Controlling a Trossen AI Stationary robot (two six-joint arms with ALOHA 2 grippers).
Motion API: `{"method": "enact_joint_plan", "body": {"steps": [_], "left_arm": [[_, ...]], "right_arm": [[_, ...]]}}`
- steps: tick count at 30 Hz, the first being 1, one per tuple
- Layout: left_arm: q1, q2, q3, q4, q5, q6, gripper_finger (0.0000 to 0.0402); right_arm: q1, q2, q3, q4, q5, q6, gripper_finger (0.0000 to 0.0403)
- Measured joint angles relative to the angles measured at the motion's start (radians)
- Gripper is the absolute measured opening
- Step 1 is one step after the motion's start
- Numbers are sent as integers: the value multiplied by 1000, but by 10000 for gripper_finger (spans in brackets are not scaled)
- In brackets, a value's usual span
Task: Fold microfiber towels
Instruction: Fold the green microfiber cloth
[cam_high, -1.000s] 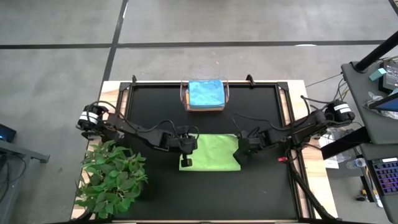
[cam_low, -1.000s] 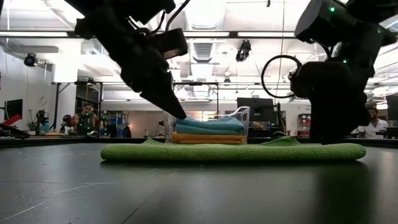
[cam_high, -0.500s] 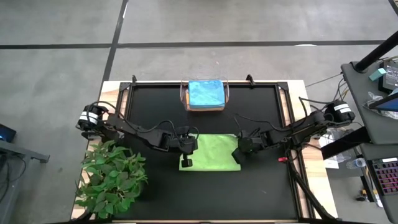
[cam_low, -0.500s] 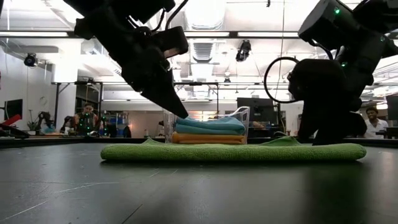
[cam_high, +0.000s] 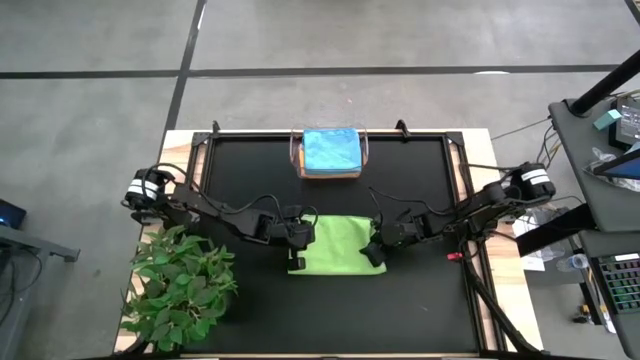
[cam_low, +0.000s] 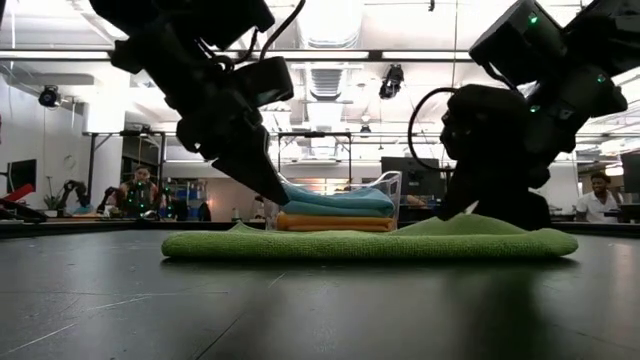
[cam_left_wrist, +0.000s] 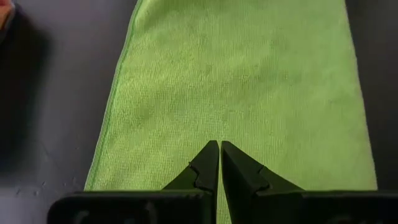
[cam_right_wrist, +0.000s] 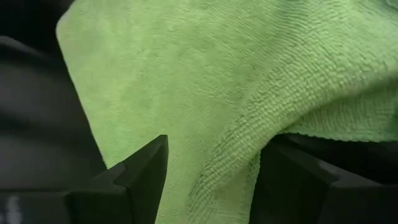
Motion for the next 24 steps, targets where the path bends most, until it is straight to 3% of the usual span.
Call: {"method": "enact_joint_plan", "body": {"steps": [6, 18, 24], "left_arm": [[0, 0, 2, 11, 0, 2, 4], [-2, -5, -12, -158, 16, -78, 4], [-6, -6, -63, -147, 59, -135, 4]], "right_arm": [[0, 13, 0, 7, 40, -3, 223], [0, -12, 0, -22, 50, -64, 39], [-2, -107, 29, -227, 53, -82, 13]]}}
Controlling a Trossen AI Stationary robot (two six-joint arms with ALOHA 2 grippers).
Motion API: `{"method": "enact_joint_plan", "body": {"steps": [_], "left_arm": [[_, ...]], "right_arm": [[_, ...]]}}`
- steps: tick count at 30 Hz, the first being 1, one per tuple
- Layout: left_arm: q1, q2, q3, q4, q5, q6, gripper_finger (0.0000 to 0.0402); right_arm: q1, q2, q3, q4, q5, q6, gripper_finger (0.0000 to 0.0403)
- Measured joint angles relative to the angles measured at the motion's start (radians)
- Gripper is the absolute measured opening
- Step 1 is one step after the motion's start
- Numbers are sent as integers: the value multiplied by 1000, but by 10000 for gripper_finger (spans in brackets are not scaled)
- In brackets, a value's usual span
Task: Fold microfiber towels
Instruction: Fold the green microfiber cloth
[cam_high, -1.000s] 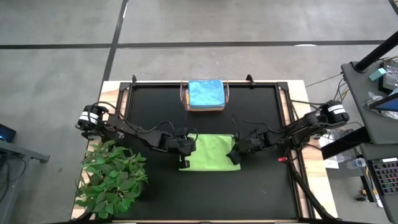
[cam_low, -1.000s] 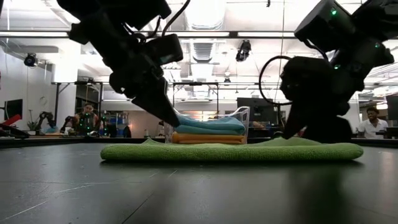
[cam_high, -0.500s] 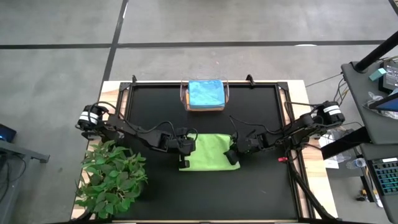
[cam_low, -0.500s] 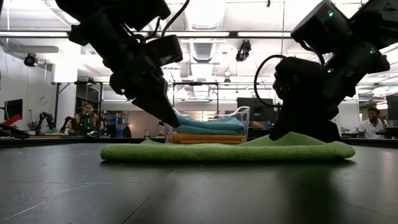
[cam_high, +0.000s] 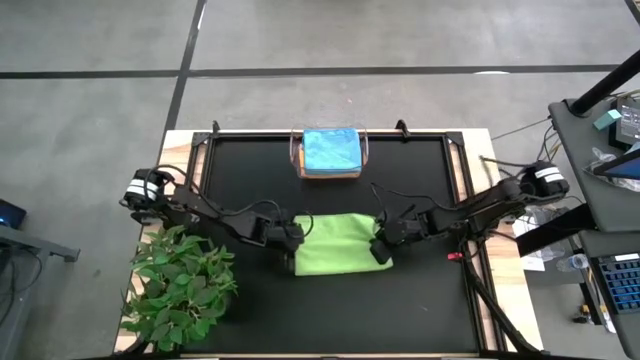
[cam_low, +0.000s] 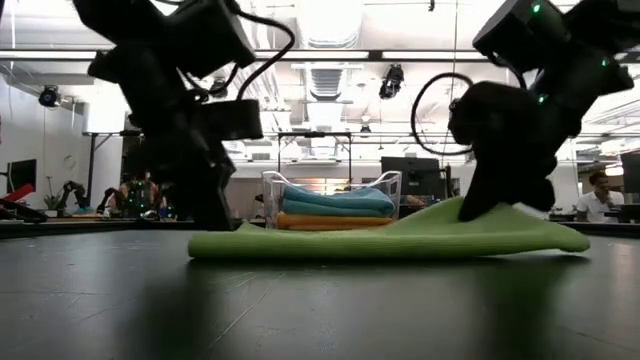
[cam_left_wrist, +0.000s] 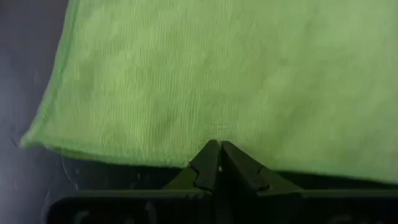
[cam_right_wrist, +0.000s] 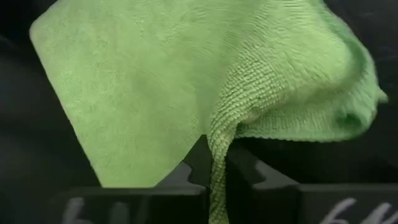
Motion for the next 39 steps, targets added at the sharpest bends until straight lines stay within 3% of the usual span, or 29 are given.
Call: {"method": "enact_joint_plan", "body": {"steps": [8, 13, 39], "left_arm": [[1, 25, -43, 205, 4, 6, 4], [1, 59, -43, 265, 21, 37, 4], [1, 80, -50, 322, 15, 39, 4]], "right_arm": [[-22, -116, 114, -405, 9, -7, 13], [-24, -89, 189, -461, 12, -9, 13], [-46, 510, 789, -508, 16, -378, 13]]}}
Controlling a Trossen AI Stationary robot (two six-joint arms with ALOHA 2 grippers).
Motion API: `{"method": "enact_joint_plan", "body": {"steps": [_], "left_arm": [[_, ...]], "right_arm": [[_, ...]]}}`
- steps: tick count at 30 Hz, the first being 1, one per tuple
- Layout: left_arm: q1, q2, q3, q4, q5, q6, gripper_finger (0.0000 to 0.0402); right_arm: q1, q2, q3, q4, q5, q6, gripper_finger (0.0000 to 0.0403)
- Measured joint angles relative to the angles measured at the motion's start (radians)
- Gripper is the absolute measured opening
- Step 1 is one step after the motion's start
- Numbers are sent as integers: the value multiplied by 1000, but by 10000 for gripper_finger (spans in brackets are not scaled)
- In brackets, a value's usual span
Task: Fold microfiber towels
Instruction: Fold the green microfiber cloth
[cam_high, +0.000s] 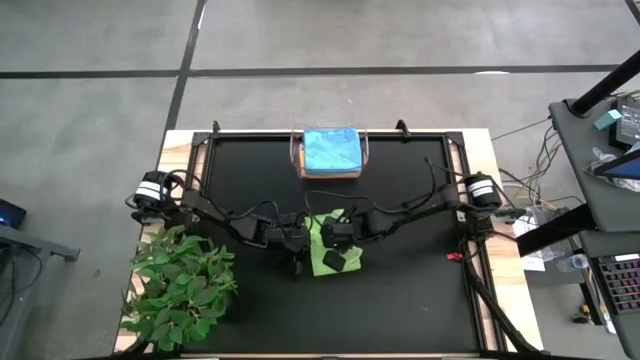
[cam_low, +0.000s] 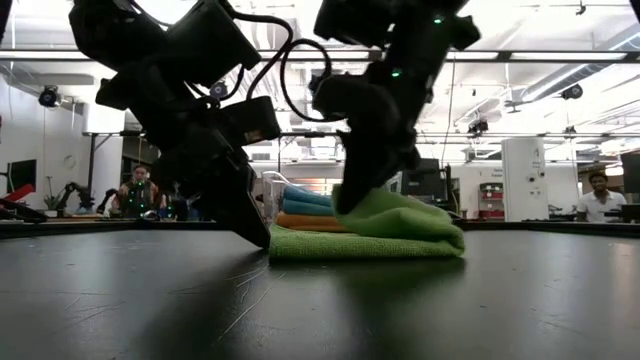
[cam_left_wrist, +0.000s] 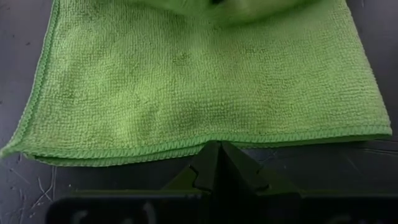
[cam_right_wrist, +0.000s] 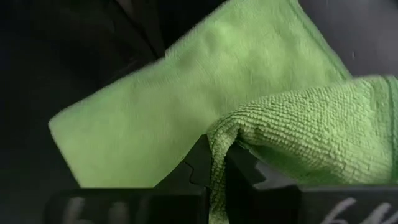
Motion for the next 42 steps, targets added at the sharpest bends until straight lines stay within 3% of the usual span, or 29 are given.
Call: {"method": "enact_joint_plan", "body": {"steps": [7, 18, 24, 42], "left_arm": [[0, 2, -1, 16, 0, 1, 4], [0, 4, -2, 47, 4, 2, 4], [0, 4, -2, 46, 4, 2, 4], [0, 3, -2, 44, 3, 4, 4]], "right_arm": [[-7, 36, 48, -23, 48, -20, 30], [-7, 32, 48, -5, 44, -28, 153], [-7, 30, 48, 14, 39, -34, 198], [56, 7, 48, 173, 6, -224, 215]]}}
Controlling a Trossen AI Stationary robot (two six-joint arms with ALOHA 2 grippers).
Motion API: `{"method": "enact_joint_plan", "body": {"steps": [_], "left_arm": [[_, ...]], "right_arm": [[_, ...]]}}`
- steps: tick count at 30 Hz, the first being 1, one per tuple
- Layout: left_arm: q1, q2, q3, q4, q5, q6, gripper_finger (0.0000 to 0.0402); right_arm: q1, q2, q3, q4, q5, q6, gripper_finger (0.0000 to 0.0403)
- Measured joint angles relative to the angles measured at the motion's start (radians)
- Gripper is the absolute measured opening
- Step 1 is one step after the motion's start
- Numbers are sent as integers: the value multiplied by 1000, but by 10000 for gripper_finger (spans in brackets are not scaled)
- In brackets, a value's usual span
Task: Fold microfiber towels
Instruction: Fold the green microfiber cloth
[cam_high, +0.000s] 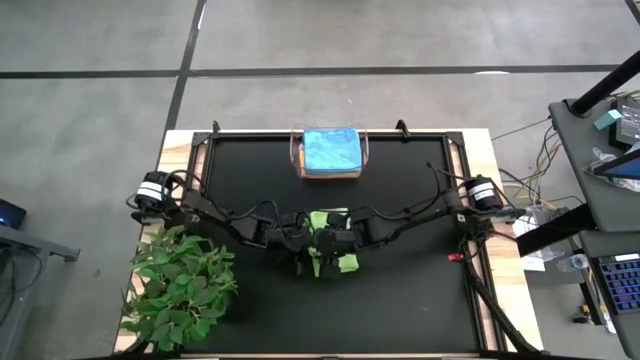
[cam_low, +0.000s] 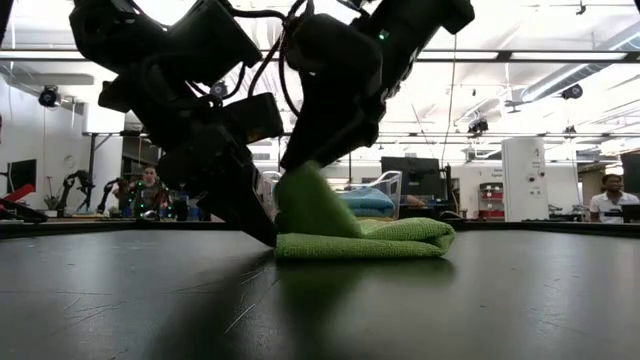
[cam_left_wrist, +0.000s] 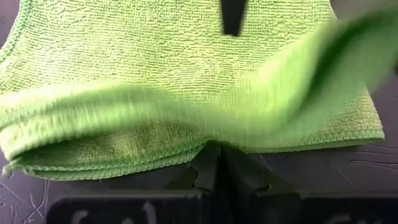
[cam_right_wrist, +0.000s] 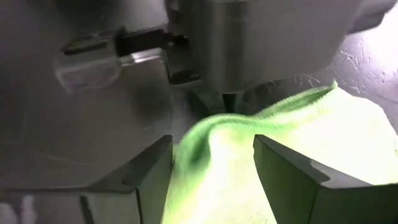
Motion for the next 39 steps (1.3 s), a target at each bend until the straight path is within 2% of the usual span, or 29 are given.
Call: {"method": "enact_joint_plan", "body": {"steps": [10, 16, 21, 27, 33, 39], "left_arm": [[1, 0, -3, -5, 6, -2, 4], [1, -1, -10, 2, 7, -4, 4], [1, -1, -13, 4, 7, -10, 4], [0, -7, -13, -4, 9, -10, 4], [0, -19, -13, -17, 9, -8, 4], [1, -74, -12, -97, 11, 16, 4]], "right_arm": [[48, -91, -9, -48, 10, -118, 214], [97, -116, -88, -64, 10, -195, 215], [123, -136, -193, -64, 10, -196, 210], [126, -179, -311, -19, 11, -144, 181], [126, -185, -421, 171, 8, -147, 147], [121, -185, -466, 244, 7, -157, 107]]}}
